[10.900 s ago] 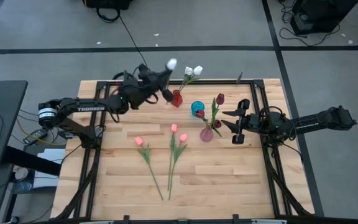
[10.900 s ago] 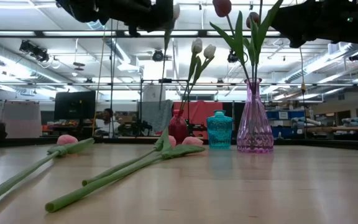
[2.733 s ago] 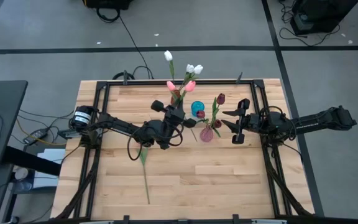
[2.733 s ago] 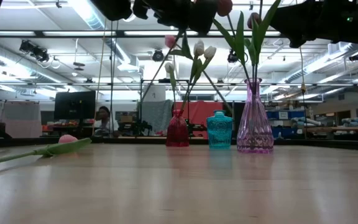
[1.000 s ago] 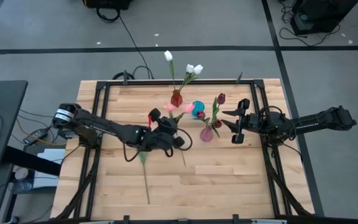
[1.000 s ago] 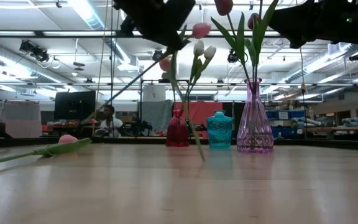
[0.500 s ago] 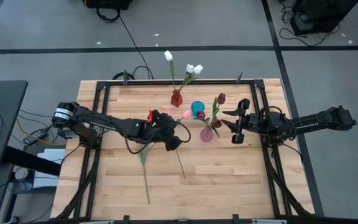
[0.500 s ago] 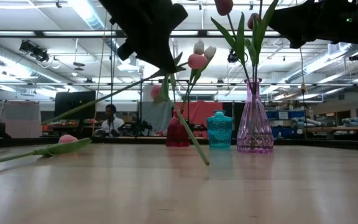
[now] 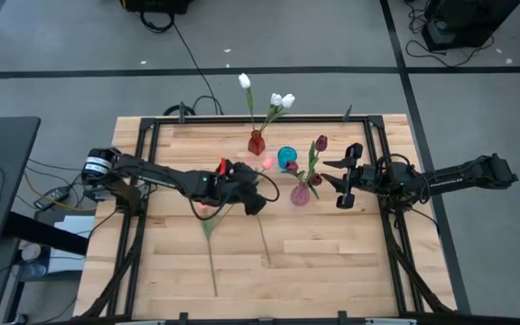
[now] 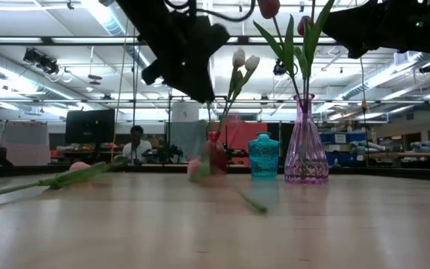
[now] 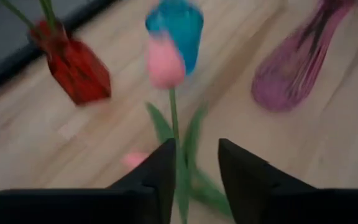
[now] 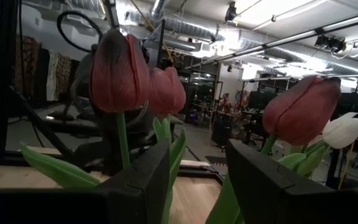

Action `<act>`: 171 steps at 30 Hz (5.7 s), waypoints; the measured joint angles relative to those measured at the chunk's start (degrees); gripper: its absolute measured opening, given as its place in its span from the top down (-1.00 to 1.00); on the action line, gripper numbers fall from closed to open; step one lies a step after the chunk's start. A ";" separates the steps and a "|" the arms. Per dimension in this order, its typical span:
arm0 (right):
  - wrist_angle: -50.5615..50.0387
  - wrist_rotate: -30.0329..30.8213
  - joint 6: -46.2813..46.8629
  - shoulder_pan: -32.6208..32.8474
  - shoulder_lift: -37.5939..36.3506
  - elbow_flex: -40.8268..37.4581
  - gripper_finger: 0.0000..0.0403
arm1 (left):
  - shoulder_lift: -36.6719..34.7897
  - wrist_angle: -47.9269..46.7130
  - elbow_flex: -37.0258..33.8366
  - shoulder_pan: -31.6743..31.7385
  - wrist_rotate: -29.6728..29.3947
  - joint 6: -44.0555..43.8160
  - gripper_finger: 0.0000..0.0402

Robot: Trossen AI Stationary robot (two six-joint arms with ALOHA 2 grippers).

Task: Sort flowers into vase by color
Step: Put the center pink tulip into the blue vase

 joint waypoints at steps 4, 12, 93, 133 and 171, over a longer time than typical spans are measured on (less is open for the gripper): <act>0.14 0.15 0.00 0.00 0.43 -0.02 0.16 | 0.94 -1.90 -0.01 0.00 4.93 -1.59 0.20; 2.48 -0.07 0.00 0.00 2.14 -0.02 0.16 | 4.07 -0.03 0.05 0.23 10.27 -5.59 0.16; 5.88 -1.77 0.20 -2.23 6.62 0.20 0.16 | 17.39 -14.46 16.66 6.02 10.25 13.36 0.98; 6.74 -2.07 0.22 -2.21 6.62 0.20 0.16 | -8.70 93.31 -22.09 9.12 3.50 40.79 0.97; 6.71 -2.16 -0.24 -2.23 6.62 0.20 0.16 | 14.40 101.20 -4.61 13.86 8.50 49.04 0.97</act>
